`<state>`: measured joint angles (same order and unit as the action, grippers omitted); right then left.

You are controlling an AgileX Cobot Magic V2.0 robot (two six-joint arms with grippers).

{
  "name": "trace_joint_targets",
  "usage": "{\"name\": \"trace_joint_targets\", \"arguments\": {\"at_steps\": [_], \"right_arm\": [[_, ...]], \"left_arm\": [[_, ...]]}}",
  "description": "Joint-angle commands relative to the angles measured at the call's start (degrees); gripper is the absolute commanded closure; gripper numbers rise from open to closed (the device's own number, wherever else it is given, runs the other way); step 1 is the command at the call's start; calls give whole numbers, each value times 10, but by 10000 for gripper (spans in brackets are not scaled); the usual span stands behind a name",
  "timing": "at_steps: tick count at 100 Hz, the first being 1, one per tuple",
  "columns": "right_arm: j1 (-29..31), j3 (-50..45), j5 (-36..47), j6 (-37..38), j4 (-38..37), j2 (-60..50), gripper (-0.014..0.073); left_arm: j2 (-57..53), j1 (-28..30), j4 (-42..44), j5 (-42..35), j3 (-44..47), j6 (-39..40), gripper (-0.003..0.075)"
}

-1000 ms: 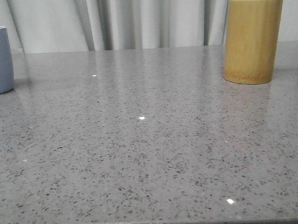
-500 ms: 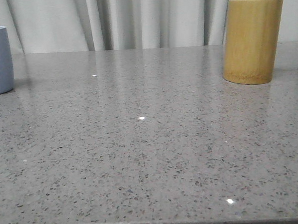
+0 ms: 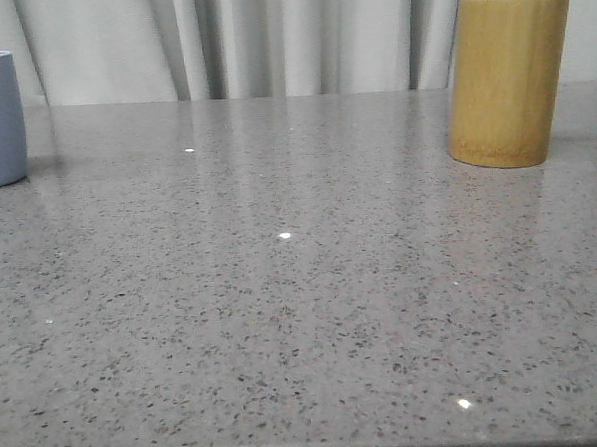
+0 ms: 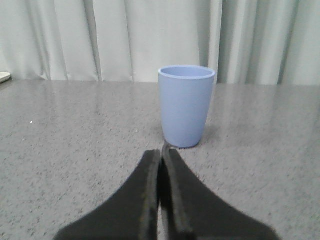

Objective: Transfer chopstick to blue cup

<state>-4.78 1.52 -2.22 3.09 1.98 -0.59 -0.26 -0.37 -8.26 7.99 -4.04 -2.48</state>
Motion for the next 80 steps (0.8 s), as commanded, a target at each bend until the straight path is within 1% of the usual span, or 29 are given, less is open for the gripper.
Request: {"name": "trace_joint_targets", "arguments": {"at_steps": [1,12,26,42,63,70,80], "right_arm": [[3,67,-19,4,17,2,661],[3,138,-125,4,17,36,661],[3,231,-225,4,17,101,661],[3,331,-314,4,17,185,661],[3,450,-424,4,17,282,661],[3,482,-461,4,17,308,661],[3,502,-485,4,17,331,661]], "left_arm": [[14,1,-31,-26,-56,7,739],[64,1,-32,61,-125,7,739],[154,1,-46,181,-226,8,739],[262,1,-53,324,-350,8,739],[374,1,-53,476,-503,8,739],[402,1,-53,510,-540,8,739],[426,1,-53,517,-567,3,739]]}}
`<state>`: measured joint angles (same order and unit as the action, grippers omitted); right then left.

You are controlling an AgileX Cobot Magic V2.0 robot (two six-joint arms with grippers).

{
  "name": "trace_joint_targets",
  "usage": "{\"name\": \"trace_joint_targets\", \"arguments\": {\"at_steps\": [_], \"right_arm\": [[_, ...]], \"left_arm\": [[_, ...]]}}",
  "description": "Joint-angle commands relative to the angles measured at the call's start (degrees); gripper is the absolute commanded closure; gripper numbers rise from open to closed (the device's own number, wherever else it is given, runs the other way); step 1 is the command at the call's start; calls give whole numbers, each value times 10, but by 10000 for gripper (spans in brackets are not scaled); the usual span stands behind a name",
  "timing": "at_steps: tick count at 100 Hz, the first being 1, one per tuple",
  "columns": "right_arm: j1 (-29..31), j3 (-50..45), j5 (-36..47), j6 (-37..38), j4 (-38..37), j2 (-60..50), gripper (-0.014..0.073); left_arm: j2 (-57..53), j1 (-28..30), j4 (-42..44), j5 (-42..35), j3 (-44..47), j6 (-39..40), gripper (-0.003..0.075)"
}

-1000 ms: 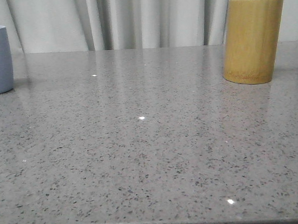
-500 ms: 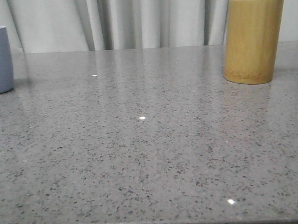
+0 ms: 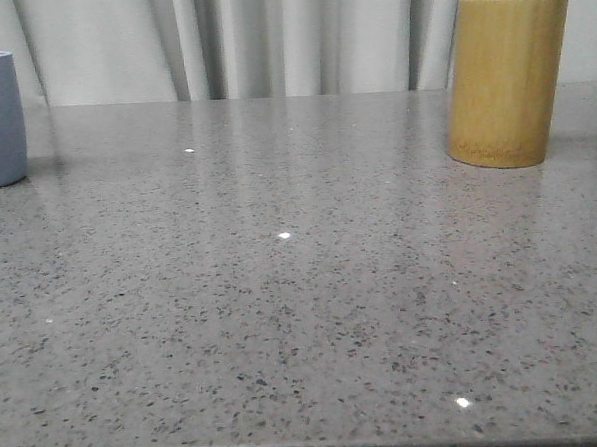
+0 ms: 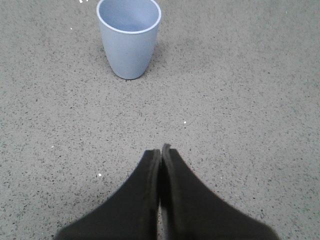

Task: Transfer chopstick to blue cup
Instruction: 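Open the left gripper and lower it over the blue cup's rim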

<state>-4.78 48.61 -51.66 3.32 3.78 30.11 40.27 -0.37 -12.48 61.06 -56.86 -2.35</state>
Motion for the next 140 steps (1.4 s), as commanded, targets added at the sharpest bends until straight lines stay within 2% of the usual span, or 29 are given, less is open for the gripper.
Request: {"name": "trace_joint_targets", "arguments": {"at_steps": [1,27,45,52,53,56,58,59,60,63,66,67,68,75,81,92,115,140], "right_arm": [[3,31,10,2,-1,25,661],[3,29,11,2,-1,29,661],[3,29,10,2,-1,29,642],[3,29,10,2,-1,29,586],[3,29,10,2,-1,29,571],[3,29,10,2,-1,29,545],[3,29,10,2,-1,29,506],[3,29,10,2,-1,29,496],[3,29,10,2,-1,29,474],[3,29,10,2,-1,29,426],[3,29,10,2,-1,29,373],[3,29,10,2,-1,29,346],[3,29,10,2,-1,29,346],[3,29,10,2,-1,29,188],[3,29,10,2,-1,29,74],[3,29,10,2,-1,29,-15],[3,29,10,2,-1,29,-8],[3,29,10,2,-1,29,-8]], "left_arm": [[22,1,-11,-14,-40,2,739],[29,1,-11,-20,-41,-46,739],[29,1,-12,-14,-41,-46,722],[29,1,-12,-4,-41,-47,650],[29,1,-12,-2,-41,-47,616],[29,1,-12,0,-41,-48,576],[29,1,-12,3,-41,-50,515],[29,1,-12,3,-41,-49,515],[29,1,-12,5,-41,-49,465],[29,1,-12,7,-41,-49,395],[29,1,-12,7,-41,-49,344],[29,1,-12,7,-41,-49,295],[29,1,-12,7,-41,-49,295],[29,1,-12,6,-41,-49,161],[29,1,-12,6,-41,-49,123],[29,1,-12,3,-41,-49,126],[34,1,-25,-19,-53,-49,146],[146,1,-20,-20,-156,-49,146]]}}
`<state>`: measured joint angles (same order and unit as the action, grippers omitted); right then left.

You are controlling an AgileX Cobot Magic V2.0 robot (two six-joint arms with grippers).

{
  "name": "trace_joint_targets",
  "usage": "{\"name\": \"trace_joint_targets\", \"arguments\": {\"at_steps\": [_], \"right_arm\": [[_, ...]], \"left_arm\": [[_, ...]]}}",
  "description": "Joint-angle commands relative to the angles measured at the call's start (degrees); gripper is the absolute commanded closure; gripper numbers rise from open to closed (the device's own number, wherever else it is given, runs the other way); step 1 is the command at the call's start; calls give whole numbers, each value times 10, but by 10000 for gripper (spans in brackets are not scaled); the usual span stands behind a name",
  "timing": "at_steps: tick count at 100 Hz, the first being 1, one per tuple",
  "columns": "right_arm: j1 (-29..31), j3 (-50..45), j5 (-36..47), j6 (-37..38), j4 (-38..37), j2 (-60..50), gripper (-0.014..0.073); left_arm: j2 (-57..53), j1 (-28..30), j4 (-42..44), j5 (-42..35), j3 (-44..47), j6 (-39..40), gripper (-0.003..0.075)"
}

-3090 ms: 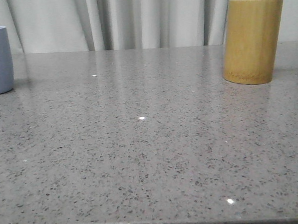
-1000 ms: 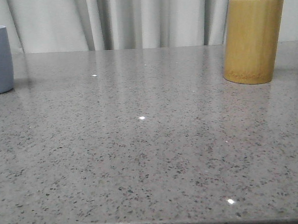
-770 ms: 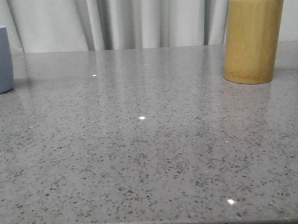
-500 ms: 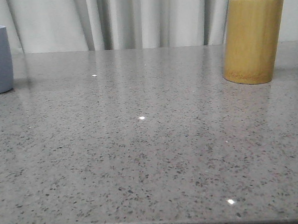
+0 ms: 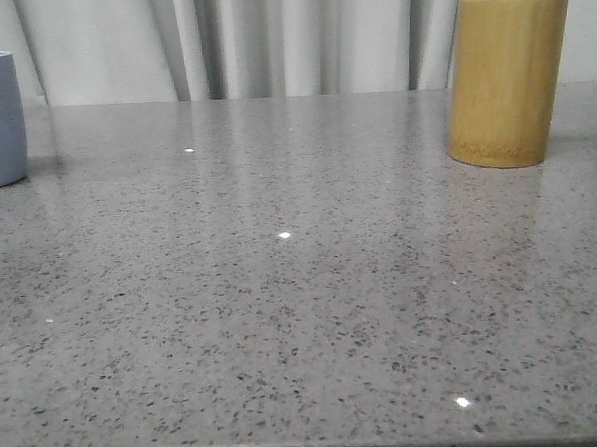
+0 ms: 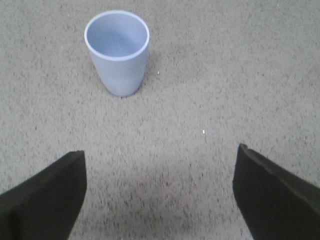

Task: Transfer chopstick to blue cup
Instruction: 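Open the left gripper and lower it over the blue cup's rim, then grip the blue cup rim with the left gripper and lift it toward the table center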

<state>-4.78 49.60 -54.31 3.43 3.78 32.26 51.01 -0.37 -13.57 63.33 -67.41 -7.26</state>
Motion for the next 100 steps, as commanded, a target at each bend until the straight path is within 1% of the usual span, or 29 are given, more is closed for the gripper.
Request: {"name": "trace_joint_targets", "arguments": {"at_steps": [1,26,44,76,100], "right_arm": [[3,19,37,1,-1,8,-8],[3,19,37,1,-1,8,-8],[3,19,37,1,-1,8,-8],[3,19,37,1,-1,8,-8],[3,19,37,1,-1,8,-8]], "left_arm": [[43,1,-9,-43,-54,0,146],[184,1,24,-41,-165,0,146],[278,1,43,-13,-227,8,146],[368,3,67,-25,-238,24,146],[394,22,66,-49,-239,25,154]]}}
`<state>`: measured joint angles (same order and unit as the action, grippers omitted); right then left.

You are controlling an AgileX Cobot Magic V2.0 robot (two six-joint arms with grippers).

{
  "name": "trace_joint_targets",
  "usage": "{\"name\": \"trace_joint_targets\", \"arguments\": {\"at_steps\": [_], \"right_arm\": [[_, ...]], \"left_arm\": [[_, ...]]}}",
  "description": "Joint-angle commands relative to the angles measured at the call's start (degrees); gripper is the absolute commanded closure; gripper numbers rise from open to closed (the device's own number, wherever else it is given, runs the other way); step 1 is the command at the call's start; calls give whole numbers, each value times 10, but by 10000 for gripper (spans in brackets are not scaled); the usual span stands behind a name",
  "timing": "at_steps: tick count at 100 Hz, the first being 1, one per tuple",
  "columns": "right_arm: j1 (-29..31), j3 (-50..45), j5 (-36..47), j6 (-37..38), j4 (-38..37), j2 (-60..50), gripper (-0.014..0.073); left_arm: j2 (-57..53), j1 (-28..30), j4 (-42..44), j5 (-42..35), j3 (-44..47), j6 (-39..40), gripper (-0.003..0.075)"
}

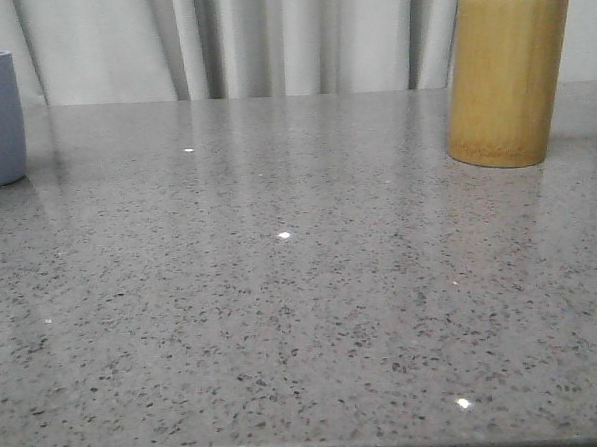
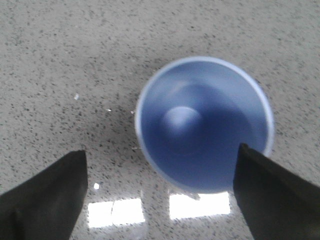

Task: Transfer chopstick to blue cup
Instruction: 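Grip the blue cup rim with the left gripper and lift it toward the table center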

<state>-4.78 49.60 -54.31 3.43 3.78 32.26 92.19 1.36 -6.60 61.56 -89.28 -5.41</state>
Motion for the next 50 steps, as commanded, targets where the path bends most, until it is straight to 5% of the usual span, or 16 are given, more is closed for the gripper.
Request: {"name": "trace_joint_targets", "arguments": {"at_steps": [1,29,50], "right_arm": [[3,19,37,1,-1,8,-8],[3,19,37,1,-1,8,-8],[3,19,37,1,-1,8,-8]], "left_arm": [[-16,5,-4,-31,-20,7,155],[11,5,-9,-33,-20,7,310],[12,5,-9,-41,-20,7,514]]}}
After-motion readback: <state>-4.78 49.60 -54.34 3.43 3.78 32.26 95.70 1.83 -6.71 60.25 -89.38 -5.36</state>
